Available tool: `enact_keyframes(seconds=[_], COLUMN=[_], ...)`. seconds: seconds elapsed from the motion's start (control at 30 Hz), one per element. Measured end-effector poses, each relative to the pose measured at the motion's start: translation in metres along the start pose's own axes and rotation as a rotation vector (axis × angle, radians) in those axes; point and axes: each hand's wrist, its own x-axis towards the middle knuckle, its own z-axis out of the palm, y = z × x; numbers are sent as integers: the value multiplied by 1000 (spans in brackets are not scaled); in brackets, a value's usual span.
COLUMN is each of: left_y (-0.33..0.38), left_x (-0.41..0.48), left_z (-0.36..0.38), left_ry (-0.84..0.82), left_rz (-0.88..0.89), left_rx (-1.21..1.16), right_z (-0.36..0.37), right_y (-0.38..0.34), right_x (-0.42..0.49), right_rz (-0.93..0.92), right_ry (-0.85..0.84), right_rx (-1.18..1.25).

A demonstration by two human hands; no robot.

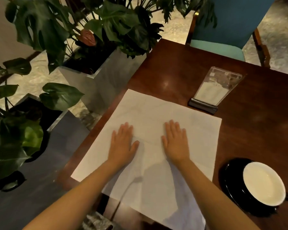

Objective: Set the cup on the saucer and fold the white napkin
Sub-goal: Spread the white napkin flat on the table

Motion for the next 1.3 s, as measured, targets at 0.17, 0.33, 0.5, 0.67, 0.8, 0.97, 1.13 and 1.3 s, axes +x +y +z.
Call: enact_keyframes(seconds=[0.17, 0.33, 0.5, 0.67, 0.8, 0.97, 1.13, 1.3], left_y=[27, -2, -19, -20, -22, -22, -21, -3], left_x=[64, 114, 160, 170, 170, 169, 170, 147], left_z=[22, 15, -4, -7, -7, -8, -9, -15], left_ry=[7, 57, 99, 110, 107, 97, 75, 135], left_rz=[132, 86, -15, -46, -32, -31, -36, 7], left_rx=[227, 301, 287, 254, 259, 258, 290, 295], right_z=[18, 26, 26, 22, 3, -17, -17, -17], right_y=[-29, -25, -25, -9, 54, 94, 93, 95], right_x=[28, 24, 25, 33, 47, 47, 43, 28], right_rz=[-64, -74, -78, 3, 312, 429, 417, 389], right_ry=[-23, 27, 52, 35, 116, 49, 65, 71], right_rx=[-47, -42, -50, -47, -70, 5, 10, -14])
